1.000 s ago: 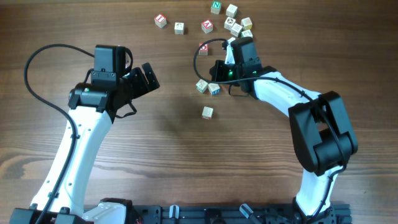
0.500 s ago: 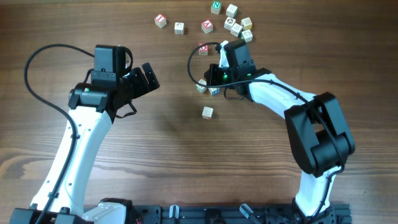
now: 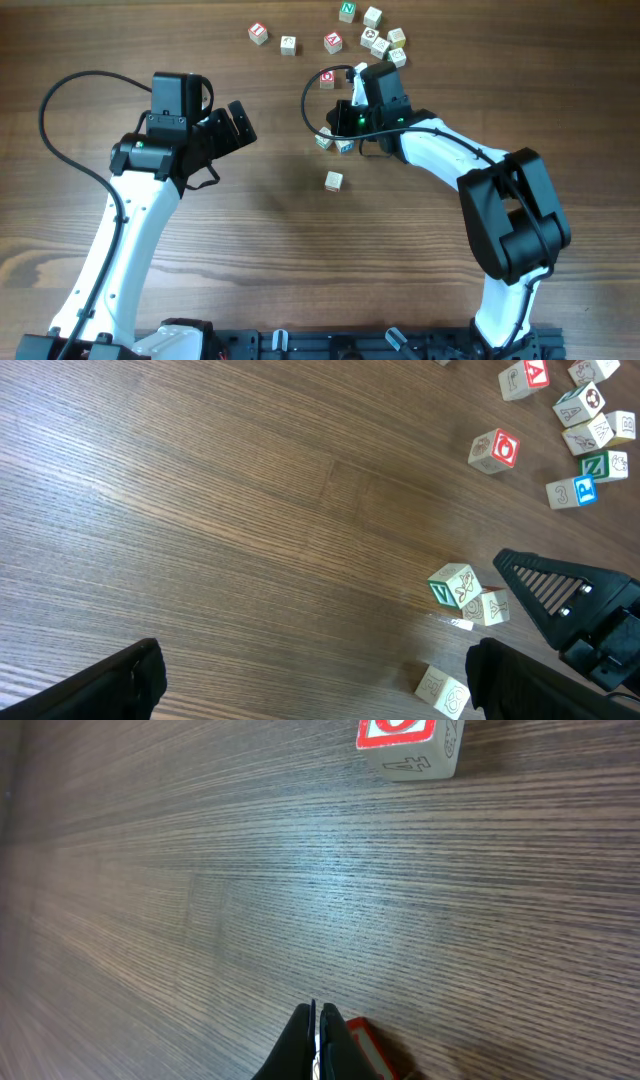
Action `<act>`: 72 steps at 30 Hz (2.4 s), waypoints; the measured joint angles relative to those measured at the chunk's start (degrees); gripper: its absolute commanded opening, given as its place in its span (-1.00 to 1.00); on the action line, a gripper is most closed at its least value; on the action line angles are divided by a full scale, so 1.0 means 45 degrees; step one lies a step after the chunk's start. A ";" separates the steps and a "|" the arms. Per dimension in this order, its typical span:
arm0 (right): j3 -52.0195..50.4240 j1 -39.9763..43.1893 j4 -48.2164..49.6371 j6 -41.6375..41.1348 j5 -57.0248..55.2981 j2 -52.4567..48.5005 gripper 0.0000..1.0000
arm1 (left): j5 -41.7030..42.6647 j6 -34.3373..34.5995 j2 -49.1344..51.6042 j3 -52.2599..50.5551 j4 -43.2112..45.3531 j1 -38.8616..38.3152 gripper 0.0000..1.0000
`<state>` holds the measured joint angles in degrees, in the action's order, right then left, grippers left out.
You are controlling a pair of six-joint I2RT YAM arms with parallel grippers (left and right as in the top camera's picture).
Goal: Form a circle
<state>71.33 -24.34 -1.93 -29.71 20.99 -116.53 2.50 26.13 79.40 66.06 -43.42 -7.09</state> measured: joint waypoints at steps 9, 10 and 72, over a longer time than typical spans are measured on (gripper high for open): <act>0.0005 0.0000 -0.0675 -0.0044 -0.0005 -0.0136 -0.91 | 0.0005 0.0000 0.0000 0.0000 0.0000 0.0000 1.00; 0.0005 0.0000 -0.0724 -0.0044 -0.0005 -0.0136 -0.91 | 0.0005 0.0000 0.0000 0.0000 0.0000 0.0000 1.00; 0.0005 0.0146 -0.1078 -0.0044 0.0335 -0.0136 -0.91 | 0.0005 0.0000 0.0000 -0.0005 0.0005 0.0000 1.00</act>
<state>71.35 -23.68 -6.79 -29.91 22.50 -117.14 2.52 26.13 79.40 66.04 -43.40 -7.09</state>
